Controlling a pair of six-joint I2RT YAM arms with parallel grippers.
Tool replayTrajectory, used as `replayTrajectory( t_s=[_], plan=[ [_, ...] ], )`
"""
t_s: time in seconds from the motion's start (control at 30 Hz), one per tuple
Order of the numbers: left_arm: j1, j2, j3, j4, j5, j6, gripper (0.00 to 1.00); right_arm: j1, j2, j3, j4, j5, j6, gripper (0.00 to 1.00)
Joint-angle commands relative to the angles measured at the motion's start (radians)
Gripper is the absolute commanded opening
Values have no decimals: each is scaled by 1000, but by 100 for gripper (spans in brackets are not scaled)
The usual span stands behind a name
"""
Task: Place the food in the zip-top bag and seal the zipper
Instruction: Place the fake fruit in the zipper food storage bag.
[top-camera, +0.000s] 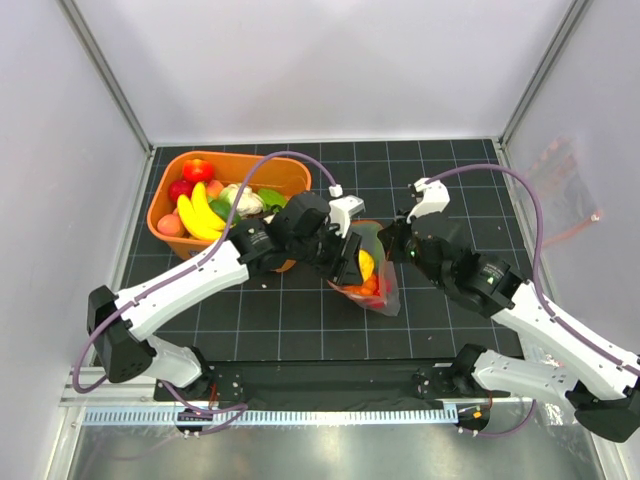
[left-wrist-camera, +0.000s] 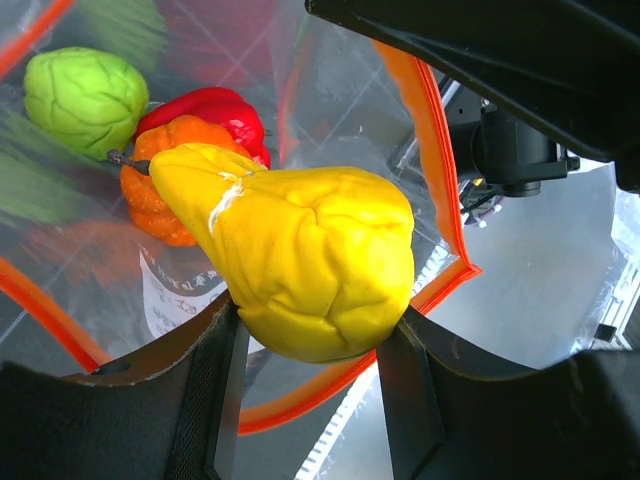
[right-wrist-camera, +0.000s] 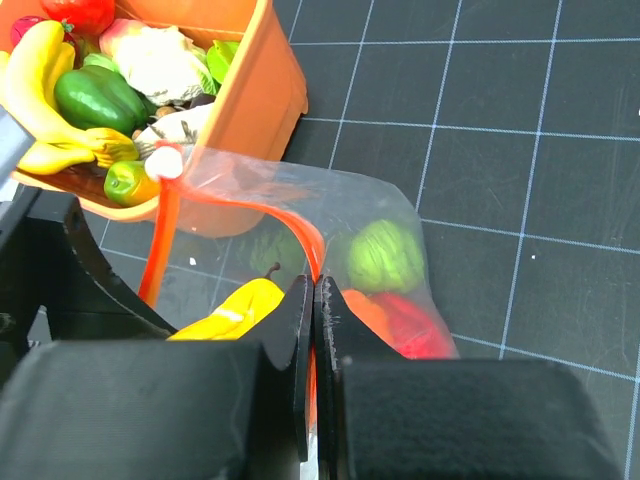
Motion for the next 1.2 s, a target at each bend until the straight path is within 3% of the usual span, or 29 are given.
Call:
replayTrajectory(
  t_s=[0.0, 0.1, 0.23, 0.33, 0.67, 0.93, 1.07, 1.17],
  plan=[
    [-3, -2, 20, 21, 8, -10, 41, -5, -22, 2, 26, 25, 17, 1],
    [-3, 5, 23, 21, -4, -10, 45, -5, -27, -7, 29, 28, 22, 1],
    [-3, 14, 26, 21, -33, -10, 81, -3, -30, -21, 35, 26, 25, 1],
    [-7, 5, 35, 22, -19, -5, 100, -6, -30, -21, 32, 29, 23, 1],
    [16, -54, 100, -45, -212, 33, 100, -8, -44, -29, 30, 54, 8, 1],
    [201, -109, 76, -52, -295, -45, 100, -9, -57, -27, 15, 60, -1, 1],
    [270, -127, 78, -79, -447, -60, 100, -9, -63, -32, 7, 68, -6, 1],
    [318, -107, 112, -188, -589, -56, 100, -11, -68, -39, 4, 68, -7, 1]
  ],
)
